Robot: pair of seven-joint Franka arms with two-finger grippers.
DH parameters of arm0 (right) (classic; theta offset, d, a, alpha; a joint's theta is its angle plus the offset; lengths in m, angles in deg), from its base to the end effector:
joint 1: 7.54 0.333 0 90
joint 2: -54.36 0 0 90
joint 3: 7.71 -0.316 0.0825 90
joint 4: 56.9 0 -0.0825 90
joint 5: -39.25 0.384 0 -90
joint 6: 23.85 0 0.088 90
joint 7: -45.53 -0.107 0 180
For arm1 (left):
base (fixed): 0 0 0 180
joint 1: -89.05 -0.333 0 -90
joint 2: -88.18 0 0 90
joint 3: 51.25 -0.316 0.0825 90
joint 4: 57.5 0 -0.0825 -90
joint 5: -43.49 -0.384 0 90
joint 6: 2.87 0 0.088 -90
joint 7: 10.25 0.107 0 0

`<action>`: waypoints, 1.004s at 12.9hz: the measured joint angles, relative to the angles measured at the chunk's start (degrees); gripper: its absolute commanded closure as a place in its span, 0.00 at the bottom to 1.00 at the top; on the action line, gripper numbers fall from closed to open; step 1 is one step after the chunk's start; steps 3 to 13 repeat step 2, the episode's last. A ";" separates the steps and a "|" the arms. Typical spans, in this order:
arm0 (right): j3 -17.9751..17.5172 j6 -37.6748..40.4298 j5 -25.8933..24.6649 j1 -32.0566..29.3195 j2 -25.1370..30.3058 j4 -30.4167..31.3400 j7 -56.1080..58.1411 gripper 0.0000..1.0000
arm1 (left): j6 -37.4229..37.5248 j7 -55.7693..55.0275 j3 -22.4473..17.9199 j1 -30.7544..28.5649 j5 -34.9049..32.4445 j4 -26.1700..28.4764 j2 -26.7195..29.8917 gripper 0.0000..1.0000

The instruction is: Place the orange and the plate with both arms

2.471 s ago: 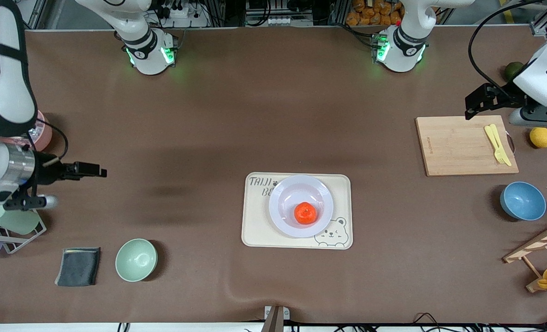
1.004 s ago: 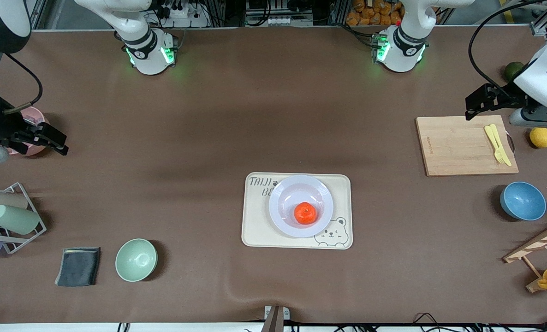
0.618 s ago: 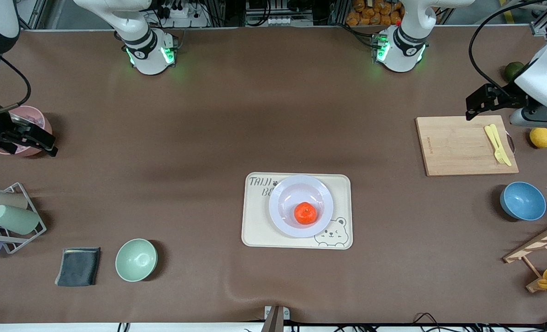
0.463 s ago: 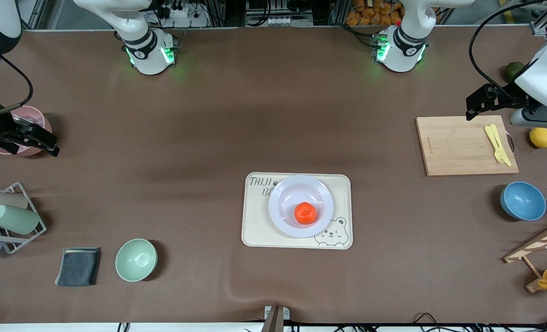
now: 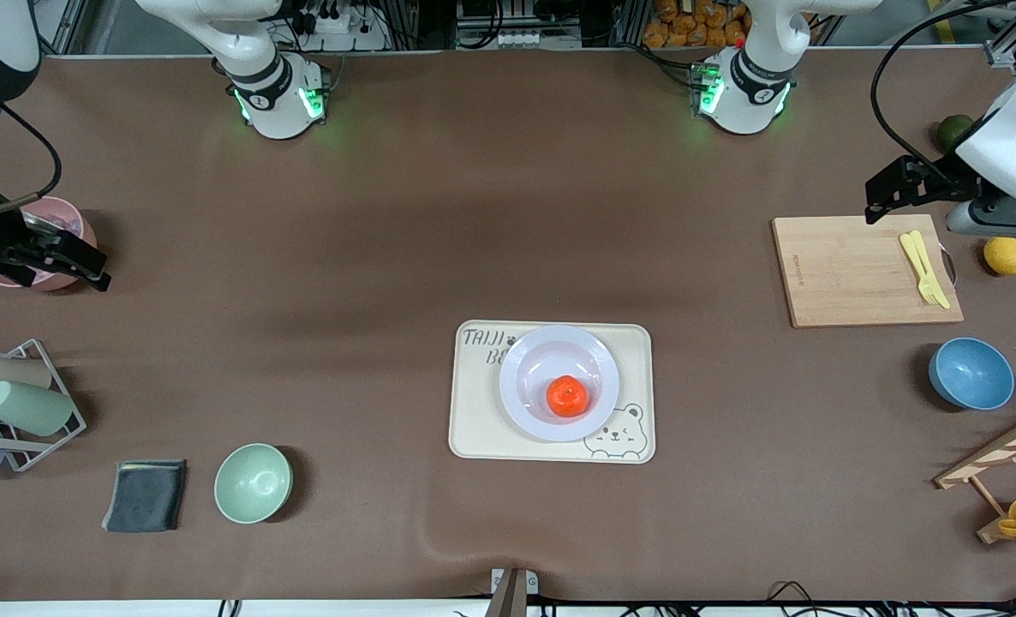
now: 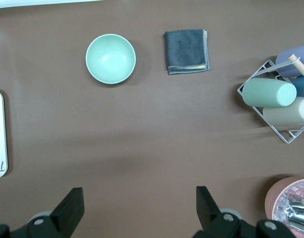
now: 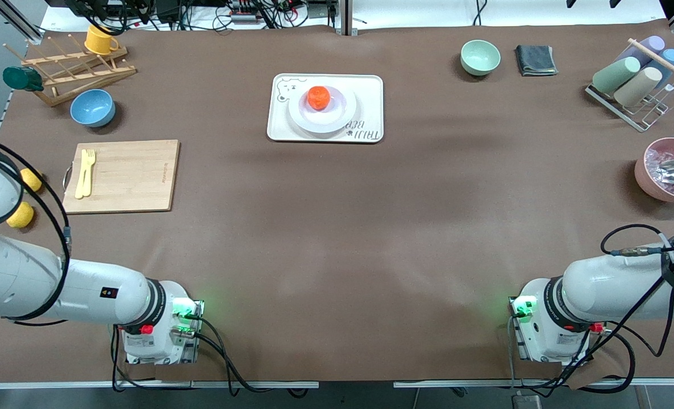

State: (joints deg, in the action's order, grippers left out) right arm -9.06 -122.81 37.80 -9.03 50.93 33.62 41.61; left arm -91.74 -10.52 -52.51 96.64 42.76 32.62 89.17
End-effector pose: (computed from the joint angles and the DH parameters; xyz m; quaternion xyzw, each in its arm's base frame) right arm 0.5870 -0.0042 0.6005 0.9984 -0.0340 0.0441 0.0104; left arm 0.5441 -0.0588 0.6313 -0.9986 0.0527 0.0019 0.0063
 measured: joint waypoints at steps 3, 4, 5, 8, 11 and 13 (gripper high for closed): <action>0.22 0.00 0.00 0.00 -0.05 0.00 -0.02 0.00 | -0.23 0.00 0.00 0.00 0.00 0.00 0.00 0.00; 0.22 0.00 0.00 0.00 -0.05 0.00 -0.02 0.00 | -0.23 0.00 0.00 0.00 0.00 0.00 0.00 0.00; 0.22 0.00 0.00 0.00 -0.05 0.00 -0.02 0.00 | -0.23 0.00 0.00 0.00 0.00 0.00 0.00 0.00; 0.22 0.00 0.00 0.00 -0.05 0.00 -0.02 0.00 | -0.23 0.00 0.00 0.00 0.00 0.00 0.00 0.00; 0.22 0.00 0.00 0.00 -0.05 0.00 -0.02 0.00 | -0.23 0.00 0.00 0.00 0.00 0.00 0.00 0.00; 0.22 0.00 0.00 0.00 -0.05 0.00 -0.02 0.00 | -0.23 0.00 0.00 0.00 0.00 0.00 0.00 0.00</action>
